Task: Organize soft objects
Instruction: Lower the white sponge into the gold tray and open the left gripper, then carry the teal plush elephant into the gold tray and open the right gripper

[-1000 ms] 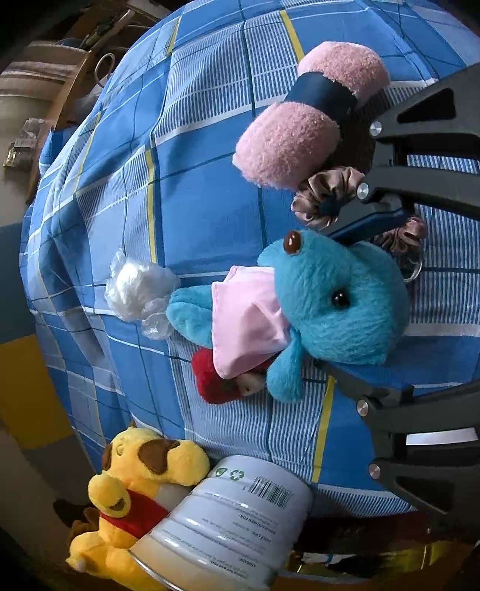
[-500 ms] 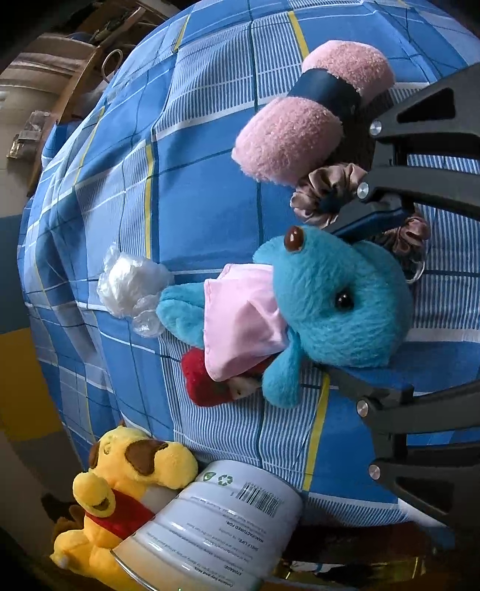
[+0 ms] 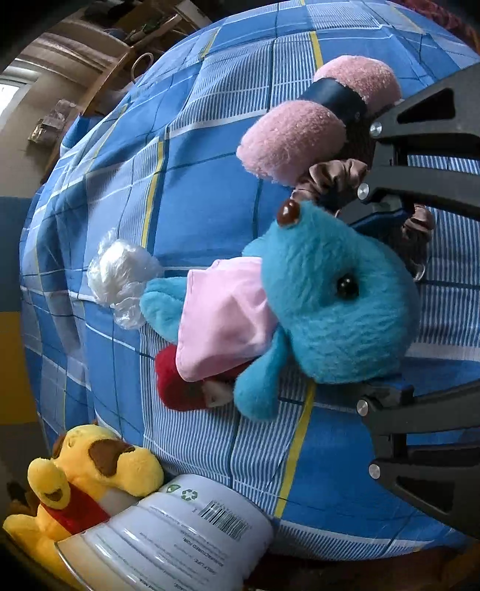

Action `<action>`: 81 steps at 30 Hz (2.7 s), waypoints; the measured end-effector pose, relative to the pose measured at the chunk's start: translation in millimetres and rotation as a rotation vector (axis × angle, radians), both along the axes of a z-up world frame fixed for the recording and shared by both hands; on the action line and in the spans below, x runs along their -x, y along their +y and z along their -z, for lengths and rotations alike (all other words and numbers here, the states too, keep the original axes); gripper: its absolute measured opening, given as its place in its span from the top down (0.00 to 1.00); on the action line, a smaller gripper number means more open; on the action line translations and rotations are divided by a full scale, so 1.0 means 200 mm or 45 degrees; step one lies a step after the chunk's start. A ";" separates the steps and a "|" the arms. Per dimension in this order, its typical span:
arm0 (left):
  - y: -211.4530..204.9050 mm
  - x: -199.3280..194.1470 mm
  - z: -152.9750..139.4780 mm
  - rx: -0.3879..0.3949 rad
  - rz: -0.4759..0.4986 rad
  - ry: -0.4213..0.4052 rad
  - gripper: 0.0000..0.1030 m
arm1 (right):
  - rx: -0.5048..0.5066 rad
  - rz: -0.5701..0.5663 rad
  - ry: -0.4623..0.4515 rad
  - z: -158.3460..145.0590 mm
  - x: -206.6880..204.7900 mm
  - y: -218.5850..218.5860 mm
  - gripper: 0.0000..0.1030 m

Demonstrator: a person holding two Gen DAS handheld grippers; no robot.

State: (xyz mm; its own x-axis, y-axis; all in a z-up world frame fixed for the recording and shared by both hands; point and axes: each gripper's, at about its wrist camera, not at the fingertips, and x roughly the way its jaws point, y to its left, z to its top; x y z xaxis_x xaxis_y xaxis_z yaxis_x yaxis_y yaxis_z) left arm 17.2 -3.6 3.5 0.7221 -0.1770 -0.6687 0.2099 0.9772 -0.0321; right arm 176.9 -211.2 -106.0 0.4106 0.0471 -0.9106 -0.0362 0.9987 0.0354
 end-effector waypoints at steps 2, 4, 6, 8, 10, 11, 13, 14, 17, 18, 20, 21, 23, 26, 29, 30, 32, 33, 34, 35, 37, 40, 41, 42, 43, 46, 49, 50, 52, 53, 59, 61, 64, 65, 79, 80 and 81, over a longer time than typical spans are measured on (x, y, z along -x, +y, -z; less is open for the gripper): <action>0.04 0.00 0.00 0.002 -0.022 -0.004 0.38 | -0.018 0.007 0.005 0.00 0.00 -0.01 0.43; 0.07 0.01 -0.01 0.001 -0.048 -0.010 0.38 | -0.035 0.015 0.011 0.00 -0.01 -0.02 0.43; 0.11 0.01 0.00 -0.004 -0.072 -0.010 0.38 | -0.059 0.027 0.017 0.00 -0.02 -0.04 0.41; 0.14 0.01 0.01 -0.005 -0.089 -0.003 0.37 | -0.096 0.043 0.020 -0.01 -0.02 -0.07 0.40; 0.17 0.01 0.02 -0.001 -0.111 0.009 0.37 | -0.111 0.058 0.015 -0.02 -0.02 -0.08 0.39; 0.18 0.01 0.02 0.002 -0.120 0.013 0.37 | -0.114 0.063 0.007 -0.02 -0.02 -0.09 0.38; 0.23 0.01 0.03 0.010 -0.137 0.025 0.37 | -0.109 0.068 -0.018 -0.04 -0.02 -0.10 0.37; 0.25 0.01 0.04 0.018 -0.149 0.032 0.37 | -0.106 0.069 -0.031 -0.05 -0.02 -0.10 0.36; 0.37 0.00 0.05 0.064 -0.199 0.057 0.37 | -0.085 0.066 -0.044 -0.06 -0.01 -0.09 0.36; 0.42 -0.01 0.05 0.080 -0.227 0.063 0.37 | -0.065 0.066 -0.053 -0.07 -0.01 -0.09 0.36; 0.54 -0.01 0.05 0.122 -0.288 0.081 0.37 | -0.034 0.069 -0.083 -0.09 0.00 -0.07 0.40; 0.62 -0.03 0.06 0.147 -0.333 0.095 0.37 | -0.039 0.066 -0.099 -0.10 0.01 -0.07 0.43; 0.76 -0.05 0.07 0.190 -0.426 0.114 0.36 | -0.011 0.066 -0.110 -0.11 0.03 -0.06 0.45; 0.98 -0.09 0.11 0.313 -0.535 0.189 0.36 | 0.022 0.056 -0.116 -0.11 0.03 -0.05 0.46; 1.14 -0.15 0.15 0.358 -0.616 0.229 0.36 | 0.038 0.051 -0.129 -0.11 0.03 -0.04 0.46; 1.17 -0.18 0.16 0.352 -0.634 0.234 0.36 | 0.037 0.053 -0.134 -0.12 0.03 -0.04 0.46; 1.21 -0.24 0.19 0.354 -0.659 0.254 0.35 | 0.035 0.060 -0.144 -0.13 0.03 -0.04 0.46; 1.22 -0.27 0.20 0.355 -0.667 0.259 0.34 | 0.032 0.067 -0.150 -0.14 0.03 -0.05 0.46; 1.24 -0.30 0.22 0.355 -0.672 0.261 0.33 | 0.029 0.073 -0.152 -0.14 0.03 -0.05 0.46; 1.25 -0.32 0.23 0.353 -0.680 0.266 0.31 | 0.026 0.080 -0.155 -0.14 0.03 -0.06 0.46; 1.25 -0.38 0.25 0.334 -0.691 0.283 0.27 | 0.021 0.095 -0.158 -0.15 0.03 -0.07 0.46; 1.26 -0.43 0.29 0.295 -0.708 0.295 0.14 | 0.009 0.115 -0.159 -0.15 0.02 -0.09 0.46; 1.26 -0.45 0.29 0.293 -0.704 0.300 0.10 | 0.006 0.120 -0.161 -0.15 0.02 -0.09 0.46; 1.26 -0.46 0.30 0.280 -0.710 0.302 0.07 | -0.003 0.128 -0.162 -0.15 0.02 -0.10 0.46; 1.25 -0.45 0.30 0.269 -0.718 0.293 0.04 | -0.014 0.134 -0.160 -0.16 0.02 -0.11 0.46; 1.22 -0.41 0.28 0.210 -0.721 0.263 0.03 | -0.060 0.167 -0.151 -0.15 0.01 -0.14 0.46; 1.18 -0.34 0.25 0.155 -0.711 0.232 0.03 | -0.078 0.194 -0.166 -0.17 0.02 -0.16 0.46; 1.17 -0.32 0.25 0.144 -0.710 0.224 0.03 | -0.082 0.201 -0.172 -0.17 0.02 -0.17 0.46; 1.14 -0.26 0.23 0.134 -0.697 0.206 0.03 | -0.085 0.225 -0.189 -0.19 0.03 -0.18 0.46; 1.12 -0.23 0.23 0.124 -0.684 0.199 0.03 | -0.088 0.240 -0.197 -0.19 0.04 -0.20 0.46; 1.00 -0.10 0.21 0.047 -0.553 0.163 0.00 | -0.169 0.389 -0.259 -0.25 0.09 -0.32 0.46; 0.97 -0.08 0.19 0.022 -0.509 0.140 0.00 | -0.212 0.433 -0.253 -0.26 0.09 -0.35 0.46; 0.94 -0.06 0.17 0.014 -0.447 0.117 0.00 | -0.211 0.457 -0.238 -0.30 0.05 -0.37 0.46; 0.93 -0.05 0.16 0.016 -0.424 0.105 0.00 | -0.204 0.450 -0.235 -0.33 0.02 -0.36 0.46; 1.03 0.04 0.09 0.074 -0.433 0.007 0.00 | 0.008 0.211 -0.411 -1.14 -0.71 0.27 0.46; 1.04 0.04 0.09 0.076 -0.438 0.006 0.00 | 0.007 0.182 -0.437 -1.20 -0.74 0.34 0.46; 1.06 0.05 0.09 0.075 -0.450 0.002 0.00 | 0.010 0.138 -0.470 -1.27 -0.76 0.44 0.46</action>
